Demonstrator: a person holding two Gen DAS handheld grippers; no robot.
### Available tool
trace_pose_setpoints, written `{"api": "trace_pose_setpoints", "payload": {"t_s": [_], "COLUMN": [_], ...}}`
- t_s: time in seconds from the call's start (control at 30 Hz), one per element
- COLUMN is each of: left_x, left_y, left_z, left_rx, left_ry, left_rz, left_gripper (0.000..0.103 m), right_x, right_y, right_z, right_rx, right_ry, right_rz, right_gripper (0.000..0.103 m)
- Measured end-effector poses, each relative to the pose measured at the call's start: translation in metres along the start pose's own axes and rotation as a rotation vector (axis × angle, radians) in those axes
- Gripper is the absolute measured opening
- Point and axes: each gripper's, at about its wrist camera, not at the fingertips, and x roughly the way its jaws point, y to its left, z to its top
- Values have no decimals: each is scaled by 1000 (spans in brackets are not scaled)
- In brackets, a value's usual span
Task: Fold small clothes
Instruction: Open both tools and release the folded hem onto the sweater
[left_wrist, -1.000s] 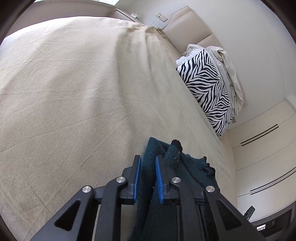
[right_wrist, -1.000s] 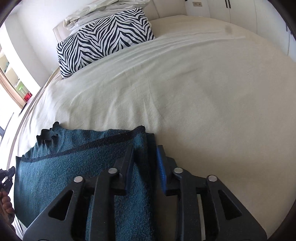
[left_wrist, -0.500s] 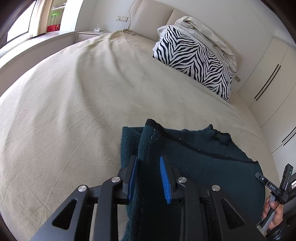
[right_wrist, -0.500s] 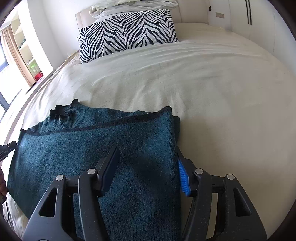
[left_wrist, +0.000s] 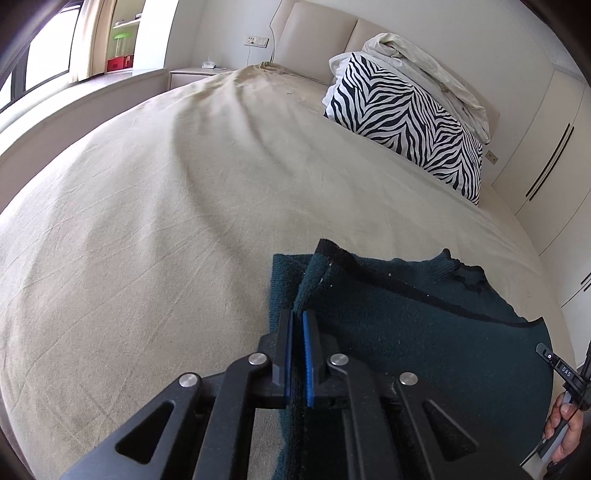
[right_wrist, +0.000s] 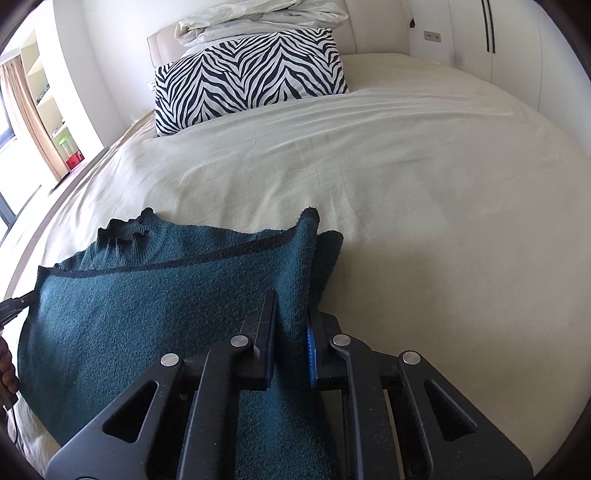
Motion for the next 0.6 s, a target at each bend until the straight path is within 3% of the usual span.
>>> {"api": "trace_pose_setpoints", "payload": {"t_s": [0.2, 0.33, 0.4, 0.47, 0.6], "left_x": [-1, 6, 9, 6, -12], "left_y": [9, 12, 11, 15, 20], "left_z": [-6, -9, -9, -9, -13], "left_rx": [-33, -48, -40, -50, -78], "left_ry": [-7, 12, 23, 17, -22], "left_rz": [21, 21, 8, -5, 23], "left_gripper": [6, 6, 8, 15, 28], "right_x": [9, 28, 27, 19, -10], "right_y": [2, -19, -25, -33, -64], "right_z": [6, 4, 3, 2, -10], "right_rx": [3, 80, 110, 158, 297], "right_ry": [25, 55, 61, 51, 1], "right_rz": [-6, 11, 19, 6, -76], "right_gripper": [11, 12, 19, 47, 52]}}
